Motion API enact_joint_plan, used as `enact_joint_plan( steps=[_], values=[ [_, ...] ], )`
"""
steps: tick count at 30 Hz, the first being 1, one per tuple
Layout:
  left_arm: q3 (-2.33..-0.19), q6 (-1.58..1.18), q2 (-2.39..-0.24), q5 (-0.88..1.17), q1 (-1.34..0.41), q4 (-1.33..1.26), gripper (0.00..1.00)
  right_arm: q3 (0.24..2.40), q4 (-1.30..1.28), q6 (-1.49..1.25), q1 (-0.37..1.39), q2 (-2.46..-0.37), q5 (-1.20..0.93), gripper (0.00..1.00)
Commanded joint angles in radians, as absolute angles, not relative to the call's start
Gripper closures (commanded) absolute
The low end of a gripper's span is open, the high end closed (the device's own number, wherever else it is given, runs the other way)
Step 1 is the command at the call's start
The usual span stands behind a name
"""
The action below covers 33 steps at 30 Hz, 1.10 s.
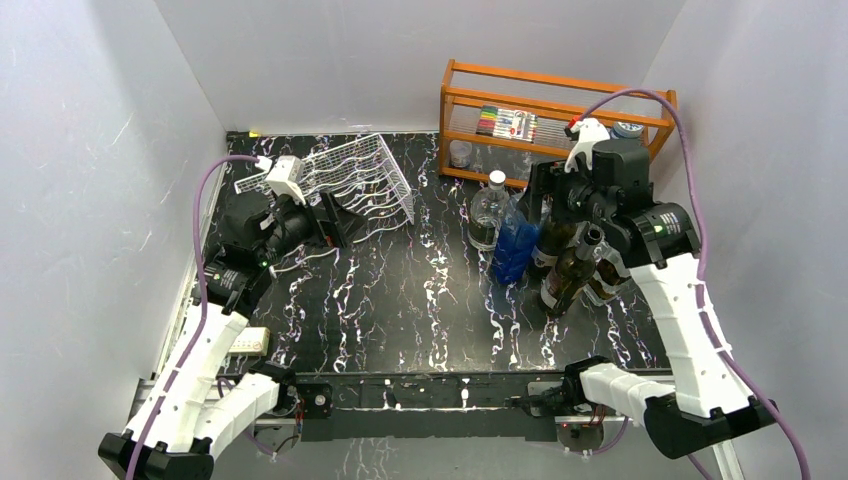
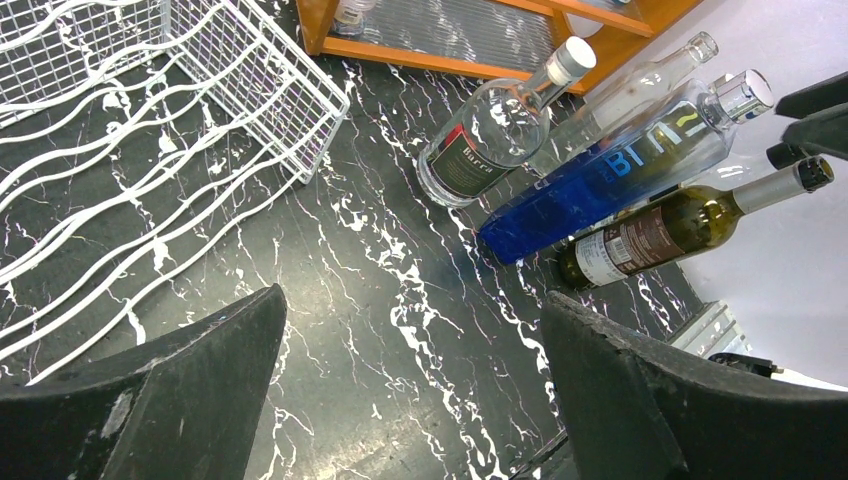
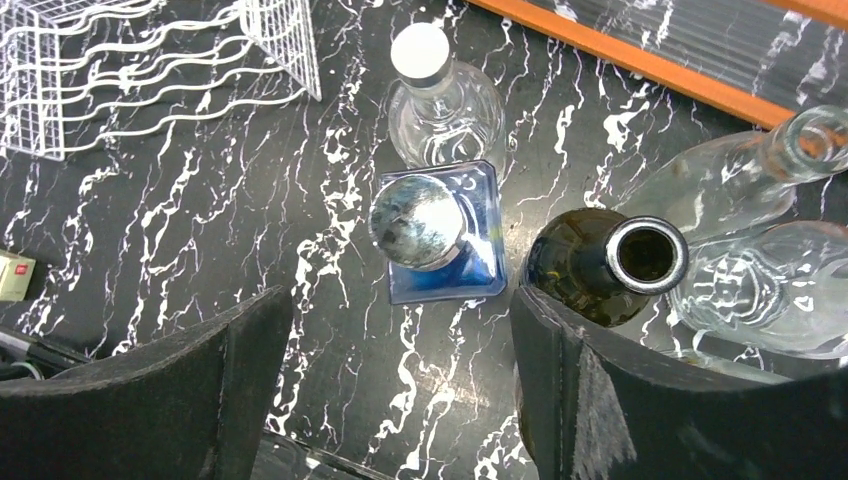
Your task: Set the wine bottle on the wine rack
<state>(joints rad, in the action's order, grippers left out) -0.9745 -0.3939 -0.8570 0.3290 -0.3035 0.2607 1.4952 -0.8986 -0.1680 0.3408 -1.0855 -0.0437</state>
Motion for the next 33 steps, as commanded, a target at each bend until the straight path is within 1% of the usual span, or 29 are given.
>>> enact_joint_plan(
  steps=[1,5,11,17,19,20,21,24,26,31,32,33],
  values=[
    [-0.981,-0.392,-0.839,0.328,-0.306,0.257,0.02,1.450,-0.810,-0.196,0.346,-1.084,0.001,0.08],
    [-0.982,-0.398,-0.843,0.323,-0.305,0.259,0.02,1.396,-0.781,-0.177,0.347,-1.099,-0.031,0.08],
    [-0.969,-0.402,-0.839,0.309,-0.304,0.249,0.02,1.335,-0.708,-0.130,0.360,-1.132,-0.011,0.09],
    [-0.950,-0.393,-0.811,0.286,-0.306,0.246,0.02,1.311,-0.692,-0.124,0.420,-1.152,0.034,0.11],
    [-0.949,-0.384,-0.811,0.292,-0.306,0.245,0.02,1.300,-0.683,-0.123,0.444,-1.155,0.073,0.14],
    [-0.947,-0.381,-0.810,0.291,-0.306,0.242,0.02,1.294,-0.677,-0.123,0.454,-1.153,0.091,0.18],
    [-0.945,-0.380,-0.807,0.288,-0.306,0.239,0.02,1.287,-0.672,-0.128,0.459,-1.154,0.113,0.20],
    [-0.935,-0.377,-0.801,0.276,-0.306,0.231,0.02,1.269,-0.662,-0.129,0.470,-1.148,0.179,0.24],
    [-0.928,-0.371,-0.798,0.282,-0.306,0.228,0.02,1.259,-0.655,-0.129,0.472,-1.146,0.209,0.24],
    [-0.915,-0.354,-0.792,0.283,-0.305,0.219,0.02,1.247,-0.645,-0.128,0.473,-1.145,0.183,0.24],
    [-0.914,-0.351,-0.792,0.281,-0.306,0.218,0.02,1.245,-0.642,-0.129,0.473,-1.143,0.167,0.26],
    [-0.911,-0.350,-0.790,0.277,-0.306,0.217,0.02,1.242,-0.641,-0.131,0.473,-1.141,0.148,0.30]
  ],
)
